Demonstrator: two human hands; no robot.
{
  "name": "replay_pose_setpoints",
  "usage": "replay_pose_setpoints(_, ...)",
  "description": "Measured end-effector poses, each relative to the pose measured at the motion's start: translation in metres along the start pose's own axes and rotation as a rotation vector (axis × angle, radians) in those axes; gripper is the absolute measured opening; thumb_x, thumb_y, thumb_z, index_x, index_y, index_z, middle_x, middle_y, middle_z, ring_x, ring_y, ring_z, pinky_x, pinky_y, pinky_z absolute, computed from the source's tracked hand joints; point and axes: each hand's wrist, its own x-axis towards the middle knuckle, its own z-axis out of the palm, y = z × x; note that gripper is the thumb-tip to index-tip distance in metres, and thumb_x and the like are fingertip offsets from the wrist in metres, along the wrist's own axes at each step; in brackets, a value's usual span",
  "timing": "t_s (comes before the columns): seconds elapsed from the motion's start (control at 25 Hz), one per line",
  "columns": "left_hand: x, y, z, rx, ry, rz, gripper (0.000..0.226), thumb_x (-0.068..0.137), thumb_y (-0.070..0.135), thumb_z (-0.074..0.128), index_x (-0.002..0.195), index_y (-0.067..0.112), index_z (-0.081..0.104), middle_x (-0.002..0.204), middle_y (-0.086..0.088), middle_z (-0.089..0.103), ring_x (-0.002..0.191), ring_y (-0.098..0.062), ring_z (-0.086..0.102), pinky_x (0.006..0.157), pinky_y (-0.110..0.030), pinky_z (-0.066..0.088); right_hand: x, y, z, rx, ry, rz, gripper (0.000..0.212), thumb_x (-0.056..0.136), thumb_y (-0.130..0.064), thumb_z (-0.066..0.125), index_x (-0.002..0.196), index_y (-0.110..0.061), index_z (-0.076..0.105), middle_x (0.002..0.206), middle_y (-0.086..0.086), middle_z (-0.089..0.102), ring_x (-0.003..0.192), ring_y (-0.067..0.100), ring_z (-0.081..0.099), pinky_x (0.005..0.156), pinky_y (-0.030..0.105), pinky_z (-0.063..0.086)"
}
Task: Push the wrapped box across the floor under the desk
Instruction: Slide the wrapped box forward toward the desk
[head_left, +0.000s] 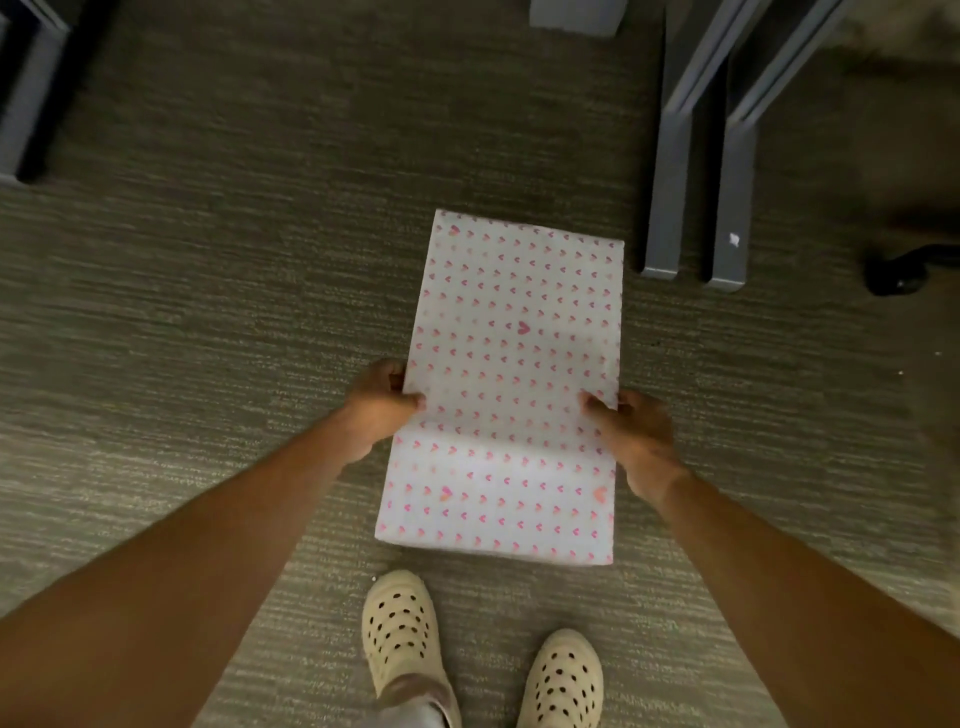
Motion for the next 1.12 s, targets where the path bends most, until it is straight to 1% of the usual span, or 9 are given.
replay_pose_setpoints(0.16, 0.029, 0.037, -0.038, -0.069, -0.119, 0.163, 0.031, 0.091, 0.007, 0.062, 0.122, 0.008, 0.063, 0.120, -0.008, 0.068, 0.114, -0.028, 0.063, 0.093, -0.041, 0.052, 0.022, -0.047, 0.010, 0.033, -0.025, -0.089, 0.010, 0.090, -0.039, 0.073, 0.093, -0.031, 0.067, 0.102, -0.007, 0.071, 0.093, 0.016, 0.071, 0.071, 0.029, 0.058)
replay_pose_setpoints(0.24, 0.051, 0.054, -0.050, -0.074, -0.141, 0.215, 0.036, 0.091, 0.008, 0.061, 0.127, 0.005, 0.059, 0.125, -0.010, 0.066, 0.118, -0.029, 0.062, 0.097, -0.044, 0.052, 0.041, -0.065, 0.017, 0.058, -0.034, -0.139, 0.027, 0.091, -0.041, 0.071, 0.110, -0.021, 0.070, 0.115, 0.001, 0.073, 0.099, 0.019, 0.072, 0.076, 0.034, 0.061)
replay_pose_setpoints(0.32, 0.081, 0.075, -0.050, -0.063, -0.098, 0.205, 0.041, 0.092, 0.009, 0.062, 0.132, 0.004, 0.056, 0.129, -0.010, 0.063, 0.120, -0.029, 0.060, 0.091, -0.039, 0.052, 0.069, -0.081, 0.023, 0.081, -0.013, -0.136, 0.042, 0.091, -0.040, 0.071, 0.125, -0.014, 0.067, 0.126, 0.006, 0.071, 0.111, 0.026, 0.071, 0.090, 0.044, 0.061)
replay_pose_setpoints(0.4, 0.110, 0.092, -0.045, -0.065, -0.064, 0.197, 0.041, 0.091, 0.009, 0.062, 0.131, 0.005, 0.055, 0.130, -0.010, 0.062, 0.121, -0.029, 0.059, 0.086, -0.036, 0.050, 0.101, -0.097, 0.026, 0.115, 0.004, -0.127, 0.047, 0.090, -0.037, 0.073, 0.128, -0.011, 0.064, 0.130, 0.009, 0.068, 0.117, 0.030, 0.067, 0.097, 0.049, 0.058)
replay_pose_setpoints(0.48, 0.143, 0.109, -0.038, -0.067, -0.024, 0.200, 0.041, 0.091, 0.009, 0.063, 0.132, 0.005, 0.055, 0.132, -0.011, 0.062, 0.122, -0.029, 0.058, 0.090, -0.038, 0.050, 0.142, -0.113, 0.028, 0.133, 0.025, -0.155, 0.051, 0.088, -0.036, 0.076, 0.129, -0.009, 0.062, 0.131, 0.010, 0.067, 0.118, 0.031, 0.066, 0.096, 0.047, 0.059)
replay_pose_setpoints(0.6, 0.190, 0.134, -0.029, -0.105, -0.029, 0.213, 0.043, 0.091, 0.007, 0.061, 0.133, 0.004, 0.055, 0.135, -0.012, 0.060, 0.126, -0.030, 0.056, 0.097, -0.041, 0.050, 0.197, -0.135, 0.026, 0.054, 0.105, -0.195, 0.063, 0.083, -0.043, 0.079, 0.132, -0.011, 0.056, 0.132, 0.007, 0.062, 0.113, 0.025, 0.064, 0.076, 0.031, 0.059)
replay_pose_setpoints(0.76, 0.232, 0.166, -0.015, -0.103, -0.014, 0.239, 0.040, 0.091, 0.004, 0.060, 0.131, 0.003, 0.056, 0.135, -0.013, 0.060, 0.126, -0.031, 0.056, 0.104, -0.047, 0.047, 0.252, -0.153, 0.016, -0.017, 0.123, -0.222, 0.065, 0.082, -0.049, 0.078, 0.131, -0.012, 0.057, 0.130, 0.010, 0.064, 0.115, 0.031, 0.066, 0.092, 0.045, 0.060)
replay_pose_setpoints(1.0, 0.276, 0.194, 0.003, -0.112, -0.002, 0.252, 0.037, 0.091, 0.003, 0.058, 0.129, 0.001, 0.057, 0.133, -0.014, 0.060, 0.125, -0.033, 0.056, 0.099, -0.045, 0.048, 0.302, -0.173, 0.004, -0.089, 0.144, -0.257, 0.066, 0.084, -0.049, 0.076, 0.134, -0.011, 0.055, 0.132, 0.012, 0.063, 0.115, 0.031, 0.066, 0.094, 0.045, 0.059)
replay_pose_setpoints(1.12, 0.289, 0.198, 0.009, -0.088, 0.041, 0.241, 0.035, 0.091, 0.006, 0.060, 0.126, 0.002, 0.059, 0.129, -0.013, 0.062, 0.121, -0.033, 0.059, 0.089, -0.042, 0.052, 0.315, -0.174, 0.005, -0.139, 0.176, -0.274, 0.063, 0.085, -0.049, 0.074, 0.132, -0.010, 0.057, 0.130, 0.013, 0.063, 0.114, 0.032, 0.065, 0.094, 0.045, 0.059)
